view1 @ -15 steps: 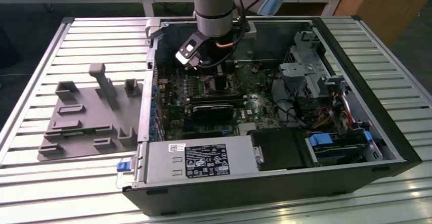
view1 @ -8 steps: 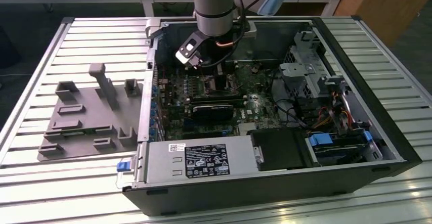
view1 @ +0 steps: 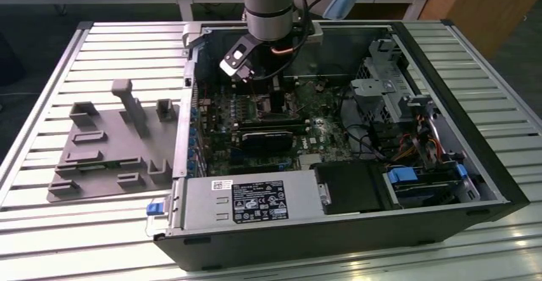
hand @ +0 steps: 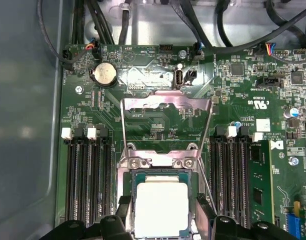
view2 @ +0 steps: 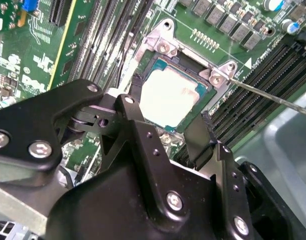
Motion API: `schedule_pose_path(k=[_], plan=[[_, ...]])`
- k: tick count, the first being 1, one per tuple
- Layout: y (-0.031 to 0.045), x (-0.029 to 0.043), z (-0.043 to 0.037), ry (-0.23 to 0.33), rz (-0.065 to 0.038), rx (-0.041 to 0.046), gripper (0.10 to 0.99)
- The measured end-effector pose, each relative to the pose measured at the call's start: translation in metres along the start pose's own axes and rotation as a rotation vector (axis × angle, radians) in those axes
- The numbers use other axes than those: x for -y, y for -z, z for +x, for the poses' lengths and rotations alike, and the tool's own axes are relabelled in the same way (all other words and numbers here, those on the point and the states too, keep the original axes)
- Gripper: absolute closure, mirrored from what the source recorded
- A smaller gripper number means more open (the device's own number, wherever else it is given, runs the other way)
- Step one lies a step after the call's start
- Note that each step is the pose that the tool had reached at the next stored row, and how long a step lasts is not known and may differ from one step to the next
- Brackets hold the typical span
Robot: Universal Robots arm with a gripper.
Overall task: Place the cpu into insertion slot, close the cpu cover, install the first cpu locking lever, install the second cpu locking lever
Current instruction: 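Place the cpu into insertion slot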
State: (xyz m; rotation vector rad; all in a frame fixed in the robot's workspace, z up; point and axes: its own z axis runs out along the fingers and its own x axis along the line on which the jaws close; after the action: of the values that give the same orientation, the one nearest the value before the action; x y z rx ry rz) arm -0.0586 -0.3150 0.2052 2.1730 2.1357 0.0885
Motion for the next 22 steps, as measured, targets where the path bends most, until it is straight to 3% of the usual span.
schedule_pose_path(k=[4,5,8,11,14,16,22], plan=[[0.0005,0.0000,0.0000,0.000,0.000,0.0001,0.490],[0.0006,0.0000,0.0000,0.000,0.000,0.0002,0.553],[0.0009,-0.0001,0.0000,0.000,0.000,0.0001,0.612],[0.0012,-0.0001,-0.0001,0.000,0.000,0.0001,0.788],[0.0015,-0.0001,-0.0001,0.000,0.000,0.0001,0.847],[0.0017,-0.0002,-0.0001,0.000,0.000,0.0002,0.965],[0.0023,-0.0002,-0.0004,0.000,0.000,-0.0029,0.984]])
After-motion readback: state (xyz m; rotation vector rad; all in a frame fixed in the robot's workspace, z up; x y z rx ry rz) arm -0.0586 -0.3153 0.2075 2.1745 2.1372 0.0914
